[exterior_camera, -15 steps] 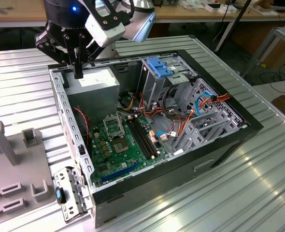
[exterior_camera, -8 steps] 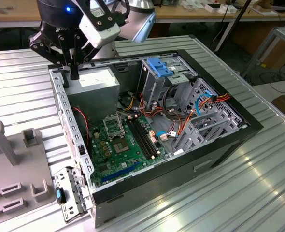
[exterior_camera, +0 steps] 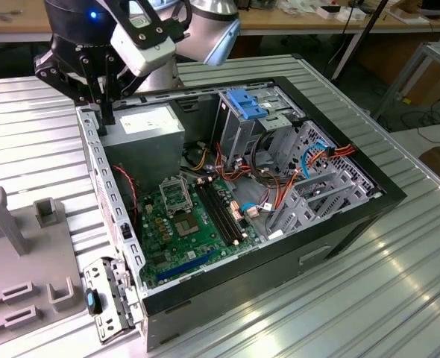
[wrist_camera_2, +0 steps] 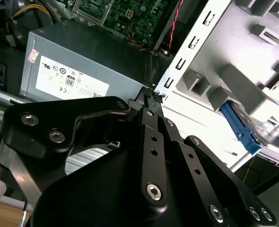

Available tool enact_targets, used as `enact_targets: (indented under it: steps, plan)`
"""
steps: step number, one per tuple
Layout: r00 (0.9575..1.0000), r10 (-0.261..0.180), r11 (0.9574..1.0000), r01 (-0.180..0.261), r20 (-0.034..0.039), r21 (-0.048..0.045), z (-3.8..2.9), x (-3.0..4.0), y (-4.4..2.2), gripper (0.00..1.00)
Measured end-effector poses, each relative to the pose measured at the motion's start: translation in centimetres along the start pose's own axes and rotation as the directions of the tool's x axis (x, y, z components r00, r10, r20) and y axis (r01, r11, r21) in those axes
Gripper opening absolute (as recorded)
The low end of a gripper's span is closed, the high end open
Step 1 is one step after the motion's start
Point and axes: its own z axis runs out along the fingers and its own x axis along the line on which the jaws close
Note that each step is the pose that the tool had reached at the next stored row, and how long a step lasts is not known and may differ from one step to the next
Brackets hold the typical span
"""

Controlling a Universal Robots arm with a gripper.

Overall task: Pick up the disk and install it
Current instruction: 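Reach for the disk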

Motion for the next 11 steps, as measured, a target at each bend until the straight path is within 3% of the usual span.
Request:
enact_targets:
  steps: [11]
  plan:
    - [1.0, 0.0, 1.0, 0.0, 0.0, 0.0, -0.04, 1.32, -0.25, 0.11]
